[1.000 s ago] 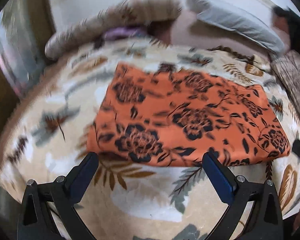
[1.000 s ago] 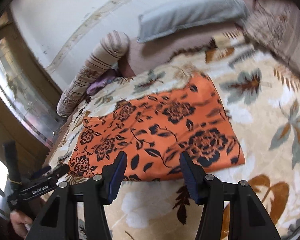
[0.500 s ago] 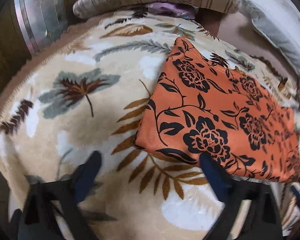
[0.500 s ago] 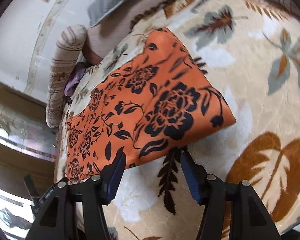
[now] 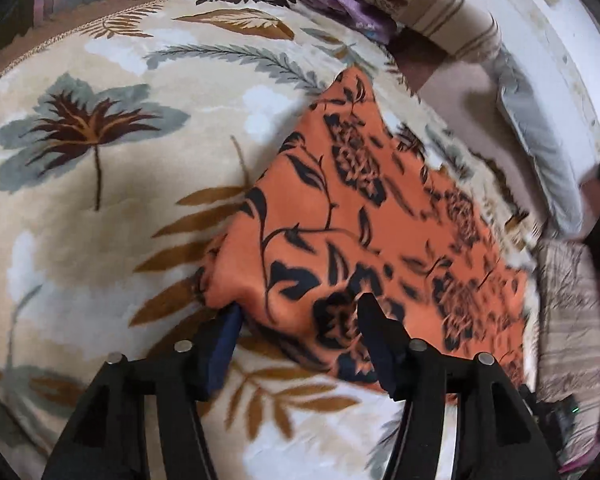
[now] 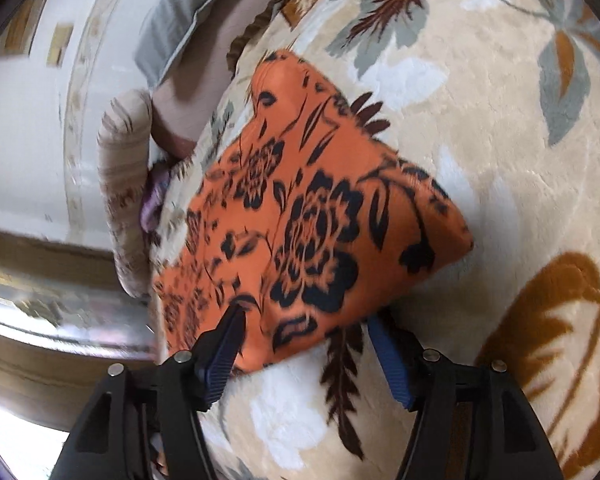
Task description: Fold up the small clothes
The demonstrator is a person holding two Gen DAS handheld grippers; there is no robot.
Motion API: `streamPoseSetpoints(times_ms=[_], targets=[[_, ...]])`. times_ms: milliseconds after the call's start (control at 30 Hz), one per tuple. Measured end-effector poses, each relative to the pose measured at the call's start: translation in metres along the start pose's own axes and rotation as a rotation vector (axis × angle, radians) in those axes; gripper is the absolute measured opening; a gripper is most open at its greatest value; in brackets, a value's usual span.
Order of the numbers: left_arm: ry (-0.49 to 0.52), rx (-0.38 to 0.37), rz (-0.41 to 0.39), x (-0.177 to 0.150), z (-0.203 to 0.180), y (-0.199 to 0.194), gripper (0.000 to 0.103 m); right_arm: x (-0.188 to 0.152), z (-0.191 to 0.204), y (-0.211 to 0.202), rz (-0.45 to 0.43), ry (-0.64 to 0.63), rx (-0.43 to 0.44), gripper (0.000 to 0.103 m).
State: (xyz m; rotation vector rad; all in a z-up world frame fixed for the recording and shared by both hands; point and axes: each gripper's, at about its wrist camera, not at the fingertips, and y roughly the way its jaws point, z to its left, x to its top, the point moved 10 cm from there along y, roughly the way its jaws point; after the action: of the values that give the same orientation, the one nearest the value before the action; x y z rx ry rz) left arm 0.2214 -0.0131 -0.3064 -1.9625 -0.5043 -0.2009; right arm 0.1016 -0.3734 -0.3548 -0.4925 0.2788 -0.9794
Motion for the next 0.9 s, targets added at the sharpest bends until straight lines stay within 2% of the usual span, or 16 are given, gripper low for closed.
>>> streamPoseSetpoints(times_ms=[233, 267, 333, 367, 433, 467, 500, 600, 733, 900], targets=[[0.006, -0.071, -0.052, 0.017, -0.02, -0.001, 0.058, 0.03, 0.003, 0.009, -0.104, 0.072, 0.052, 0.067], [0.006, -0.066, -0.046, 0.018, -0.019, 0.002, 0.056, 0.034, 0.003, 0.011, -0.113, 0.073, 0.048, 0.067], [-0.005, -0.05, -0.037, 0.02, -0.015, 0.005, 0.041, 0.038, 0.007, 0.014, -0.13, 0.068, 0.045, 0.069], [-0.02, -0.039, -0.027, 0.02, -0.011, 0.009, 0.037, 0.04, 0.011, 0.017, -0.135, 0.053, 0.042, 0.068], [-0.035, -0.033, -0.01, 0.02, -0.005, 0.014, 0.03, 0.042, 0.012, 0.021, -0.136, 0.02, 0.005, 0.055], [-0.036, -0.034, -0.011, 0.02, -0.004, 0.015, 0.028, 0.041, 0.012, 0.026, -0.127, -0.013, -0.041, 0.032], [-0.03, -0.028, -0.016, 0.02, -0.005, 0.014, 0.025, 0.04, 0.01, 0.028, -0.121, -0.027, -0.068, 0.025], [-0.013, -0.011, -0.031, 0.02, -0.008, 0.009, 0.02, 0.042, 0.017, 0.024, -0.145, -0.077, -0.092, 0.019], [0.003, -0.005, -0.054, 0.019, -0.011, -0.006, 0.016, 0.044, 0.044, 0.009, -0.214, -0.21, -0.09, 0.018], [0.042, 0.007, -0.081, 0.016, -0.018, -0.033, 0.015, 0.039, 0.063, -0.004, -0.242, -0.299, -0.077, 0.017]])
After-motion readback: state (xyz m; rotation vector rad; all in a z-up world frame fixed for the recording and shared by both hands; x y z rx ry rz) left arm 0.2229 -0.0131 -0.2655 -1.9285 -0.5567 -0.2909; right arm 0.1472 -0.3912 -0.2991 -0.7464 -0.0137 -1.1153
